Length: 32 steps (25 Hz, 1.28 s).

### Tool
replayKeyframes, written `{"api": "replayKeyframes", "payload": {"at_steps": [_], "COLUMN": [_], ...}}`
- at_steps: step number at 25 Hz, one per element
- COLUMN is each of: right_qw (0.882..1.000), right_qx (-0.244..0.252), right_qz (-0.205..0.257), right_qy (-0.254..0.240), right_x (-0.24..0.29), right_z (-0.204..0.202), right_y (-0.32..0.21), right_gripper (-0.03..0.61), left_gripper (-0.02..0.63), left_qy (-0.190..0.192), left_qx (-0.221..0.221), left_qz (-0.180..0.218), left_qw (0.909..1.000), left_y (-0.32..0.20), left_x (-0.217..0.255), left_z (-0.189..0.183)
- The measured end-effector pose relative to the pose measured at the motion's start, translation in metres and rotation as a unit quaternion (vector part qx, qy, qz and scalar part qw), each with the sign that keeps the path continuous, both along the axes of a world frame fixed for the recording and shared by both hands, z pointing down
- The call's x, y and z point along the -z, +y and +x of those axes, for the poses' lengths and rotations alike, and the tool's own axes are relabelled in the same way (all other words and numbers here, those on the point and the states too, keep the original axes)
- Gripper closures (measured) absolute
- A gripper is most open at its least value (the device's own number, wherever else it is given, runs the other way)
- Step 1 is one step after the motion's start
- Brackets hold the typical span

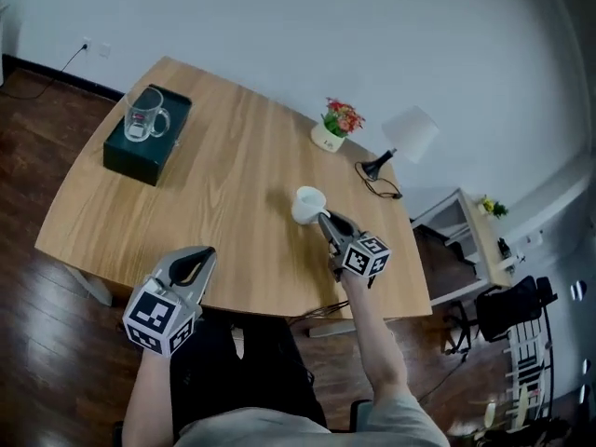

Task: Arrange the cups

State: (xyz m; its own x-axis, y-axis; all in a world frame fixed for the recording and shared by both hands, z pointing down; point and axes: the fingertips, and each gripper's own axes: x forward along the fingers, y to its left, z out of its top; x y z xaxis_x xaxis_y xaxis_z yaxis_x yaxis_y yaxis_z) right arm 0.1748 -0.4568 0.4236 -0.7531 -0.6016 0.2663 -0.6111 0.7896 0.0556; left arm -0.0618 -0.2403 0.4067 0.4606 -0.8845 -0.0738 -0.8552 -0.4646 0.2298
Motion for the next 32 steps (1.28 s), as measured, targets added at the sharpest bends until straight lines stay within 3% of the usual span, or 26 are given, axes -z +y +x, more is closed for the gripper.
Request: {"api": "replayKeyframes", "payload": {"at_steps": [4,7,10,13,15,17,20,25,30,32], "right_qw": [0.999,0.996,0.997,0.995,0.994,0.993,0.994,0.997,0.991,0.986], "right_qx": [-0.044,-0.067,-0.067,-0.097,-0.109,-0.114,-0.104,-0.008,0.105,0.142], "right_qz": [0.013,-0.002,0.004,0.010,-0.001,-0.004,0.029,0.080,0.082,0.083], "right_qy": [-0.024,-0.057,-0.033,-0.010,-0.023,-0.029,-0.027,-0.015,0.009,0.024], "right_x": [-0.010,-0.015,-0.013,-0.012,-0.014,-0.013,0.009,0.051,0.061,0.059], "right_z": [0.046,0.067,0.070,0.075,0.078,0.081,0.073,-0.002,-0.126,-0.179], "right_y": [-0.002,-0.014,-0.019,-0.018,-0.011,-0.003,0.018,0.045,0.056,0.054], "right_gripper": [0.514,0.517,0.522,0.481,0.360,0.334,0.337,0.387,0.388,0.388], "left_gripper": [0.604,0.604,0.604,0.603,0.603,0.604,0.603,0.603,0.604,0.604], "left_qy": [-0.028,-0.051,-0.046,-0.037,-0.033,-0.024,-0.003,0.055,0.124,0.135], "left_qx": [-0.031,-0.043,-0.050,-0.059,-0.062,-0.062,-0.059,-0.051,-0.055,-0.046], "left_qz": [-0.005,-0.009,-0.006,-0.009,-0.012,-0.013,-0.013,-0.013,-0.017,-0.017], "left_qw": [0.9991,0.9977,0.9977,0.9976,0.9975,0.9977,0.9981,0.9971,0.9906,0.9897], "left_y": [0.000,0.002,0.002,0.004,0.005,0.005,0.004,0.001,0.002,0.002], "left_x": [-0.009,-0.016,-0.016,-0.014,-0.013,-0.012,-0.007,-0.002,0.004,0.004], "left_z": [0.029,0.039,0.046,0.048,0.045,0.041,0.034,0.024,0.011,0.003]}}
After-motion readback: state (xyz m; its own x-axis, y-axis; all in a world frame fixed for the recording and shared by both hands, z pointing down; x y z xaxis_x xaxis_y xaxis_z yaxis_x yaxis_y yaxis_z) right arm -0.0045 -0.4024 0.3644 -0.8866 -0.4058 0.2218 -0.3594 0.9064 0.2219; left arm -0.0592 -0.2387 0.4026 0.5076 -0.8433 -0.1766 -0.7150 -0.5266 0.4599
